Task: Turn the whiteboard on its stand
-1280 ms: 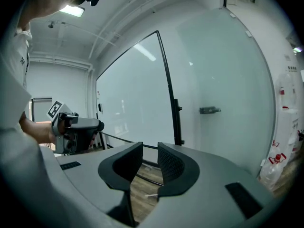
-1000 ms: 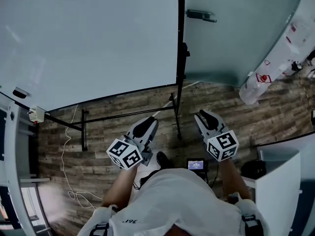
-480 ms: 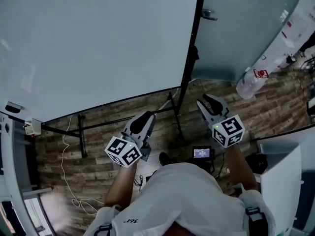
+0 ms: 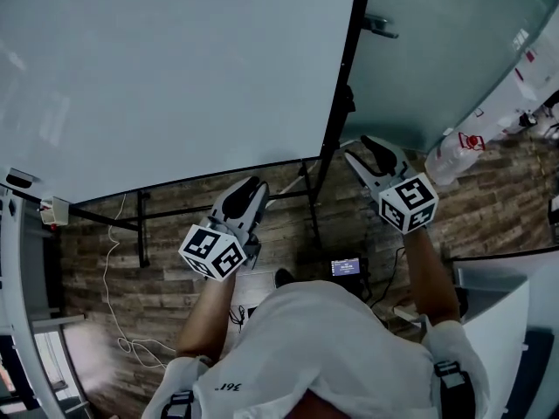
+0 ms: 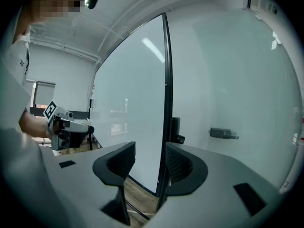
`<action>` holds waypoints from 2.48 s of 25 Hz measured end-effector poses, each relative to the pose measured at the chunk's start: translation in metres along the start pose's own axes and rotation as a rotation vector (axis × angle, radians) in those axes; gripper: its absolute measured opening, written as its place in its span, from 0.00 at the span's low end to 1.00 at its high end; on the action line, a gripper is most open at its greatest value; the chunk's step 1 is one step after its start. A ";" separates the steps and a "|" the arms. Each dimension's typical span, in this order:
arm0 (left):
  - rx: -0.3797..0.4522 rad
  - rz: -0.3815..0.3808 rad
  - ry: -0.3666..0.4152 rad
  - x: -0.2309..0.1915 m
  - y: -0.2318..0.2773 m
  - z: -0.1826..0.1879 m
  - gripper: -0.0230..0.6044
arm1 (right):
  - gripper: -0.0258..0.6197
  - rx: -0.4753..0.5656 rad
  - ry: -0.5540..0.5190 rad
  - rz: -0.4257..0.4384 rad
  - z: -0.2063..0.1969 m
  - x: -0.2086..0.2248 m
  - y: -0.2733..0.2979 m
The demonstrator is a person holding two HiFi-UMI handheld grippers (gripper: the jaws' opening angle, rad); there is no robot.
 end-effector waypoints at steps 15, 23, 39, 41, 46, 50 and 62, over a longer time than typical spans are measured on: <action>0.042 0.171 0.042 0.009 0.075 0.024 0.18 | 0.44 -0.023 -0.167 0.241 0.025 0.064 0.074; 0.031 0.209 0.057 0.008 0.096 0.026 0.18 | 0.44 -0.039 -0.188 0.378 0.026 0.054 0.102; 0.004 0.202 0.055 0.003 0.118 0.022 0.18 | 0.37 -0.034 -0.197 0.489 0.021 0.050 0.111; 0.005 0.200 0.058 0.002 0.119 0.024 0.18 | 0.36 -0.035 -0.198 0.502 0.020 0.050 0.109; 0.008 0.204 0.061 0.002 0.118 0.024 0.18 | 0.35 -0.029 -0.189 0.523 0.017 0.050 0.098; 0.003 0.202 0.057 0.001 0.117 0.025 0.18 | 0.35 -0.028 -0.184 0.524 0.018 0.050 0.096; 0.020 0.181 0.052 0.014 0.111 0.028 0.18 | 0.34 -0.023 -0.156 0.510 0.017 0.043 0.072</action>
Point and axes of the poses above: the fingertips, and each gripper's own axes: y forward along the fingers, x to its right, z out of its top, the point moved 2 cm from there along -y, backward along the fingers
